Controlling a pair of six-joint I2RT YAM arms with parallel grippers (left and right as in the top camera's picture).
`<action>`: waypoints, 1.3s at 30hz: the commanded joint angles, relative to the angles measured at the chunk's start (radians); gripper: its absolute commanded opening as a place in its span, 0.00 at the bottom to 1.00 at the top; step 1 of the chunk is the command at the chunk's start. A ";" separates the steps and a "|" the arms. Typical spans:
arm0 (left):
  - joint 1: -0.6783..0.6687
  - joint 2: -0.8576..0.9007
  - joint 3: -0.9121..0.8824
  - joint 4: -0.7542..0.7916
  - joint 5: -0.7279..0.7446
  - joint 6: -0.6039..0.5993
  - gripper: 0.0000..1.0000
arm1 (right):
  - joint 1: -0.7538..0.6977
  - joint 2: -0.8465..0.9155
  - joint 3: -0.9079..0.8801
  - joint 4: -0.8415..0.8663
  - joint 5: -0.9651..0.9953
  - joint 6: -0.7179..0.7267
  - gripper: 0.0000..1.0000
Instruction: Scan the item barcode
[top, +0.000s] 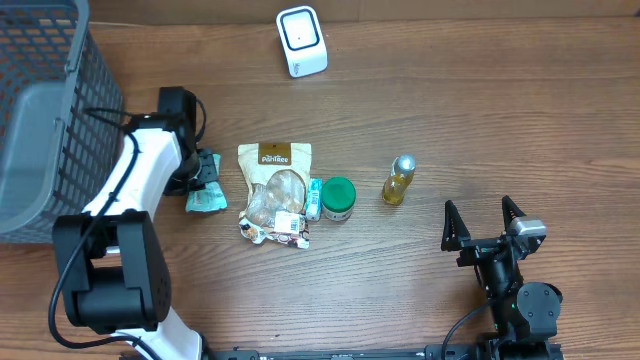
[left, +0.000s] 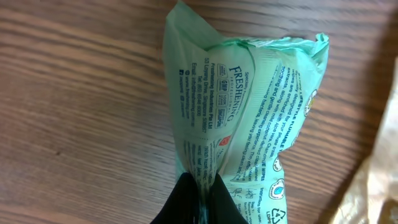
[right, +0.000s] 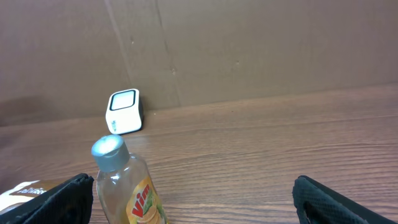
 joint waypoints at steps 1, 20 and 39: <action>-0.021 -0.008 0.012 -0.004 0.048 0.067 0.04 | 0.005 -0.003 -0.010 0.004 0.009 0.002 1.00; -0.041 -0.009 0.170 -0.114 0.077 -0.024 0.54 | 0.005 -0.003 -0.010 0.004 0.009 0.002 1.00; -0.043 -0.008 0.569 -0.241 0.070 -0.038 1.00 | 0.005 -0.003 -0.010 0.004 0.009 0.002 1.00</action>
